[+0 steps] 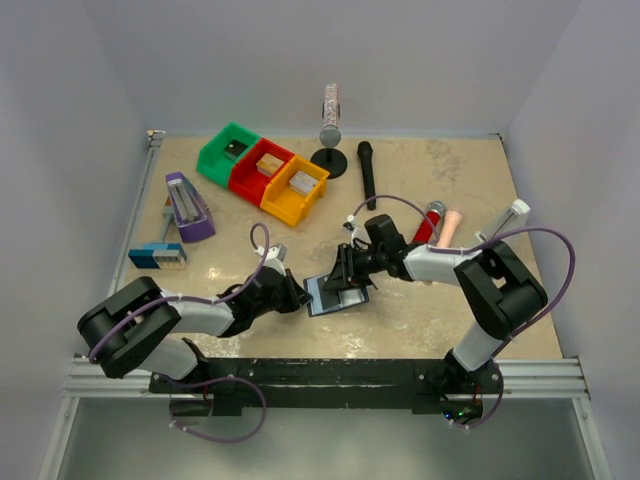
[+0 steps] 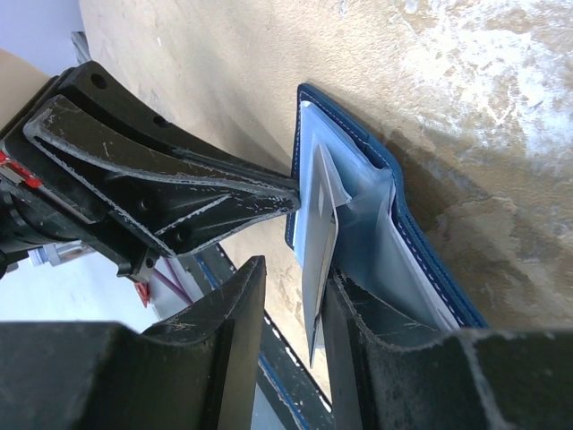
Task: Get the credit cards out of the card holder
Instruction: Remove the credit card from the card holder.
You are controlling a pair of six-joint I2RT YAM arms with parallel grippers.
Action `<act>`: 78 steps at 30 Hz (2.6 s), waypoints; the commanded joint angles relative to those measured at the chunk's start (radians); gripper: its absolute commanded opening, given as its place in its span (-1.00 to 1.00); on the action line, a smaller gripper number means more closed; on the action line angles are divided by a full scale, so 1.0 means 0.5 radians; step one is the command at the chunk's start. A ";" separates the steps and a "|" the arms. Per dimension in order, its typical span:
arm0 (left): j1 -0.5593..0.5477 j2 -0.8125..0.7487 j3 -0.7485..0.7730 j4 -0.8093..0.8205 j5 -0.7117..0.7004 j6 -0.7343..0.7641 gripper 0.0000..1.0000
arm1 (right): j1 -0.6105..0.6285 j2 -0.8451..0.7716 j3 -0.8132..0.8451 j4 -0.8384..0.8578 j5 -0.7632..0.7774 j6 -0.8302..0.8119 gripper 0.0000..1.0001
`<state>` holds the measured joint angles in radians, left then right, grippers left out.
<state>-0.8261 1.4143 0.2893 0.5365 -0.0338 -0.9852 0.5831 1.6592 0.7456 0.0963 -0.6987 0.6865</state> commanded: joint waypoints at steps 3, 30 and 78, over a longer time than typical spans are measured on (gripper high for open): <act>-0.005 0.046 -0.045 -0.085 -0.077 0.025 -1.00 | -0.037 -0.112 -0.019 -0.009 -0.023 -0.060 -0.31; -0.005 0.009 -0.091 -0.070 -0.098 0.010 -1.00 | -0.120 -0.158 -0.058 -0.024 -0.011 -0.087 -0.51; -0.023 -0.723 0.056 -0.449 0.144 0.151 0.27 | -0.117 -1.177 0.015 -0.969 0.183 -0.618 -1.00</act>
<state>-0.8337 1.2144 0.2665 0.4316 0.0475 -0.9222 0.4889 1.0973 0.7033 -0.3183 -0.5919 0.4656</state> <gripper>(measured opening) 0.603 0.011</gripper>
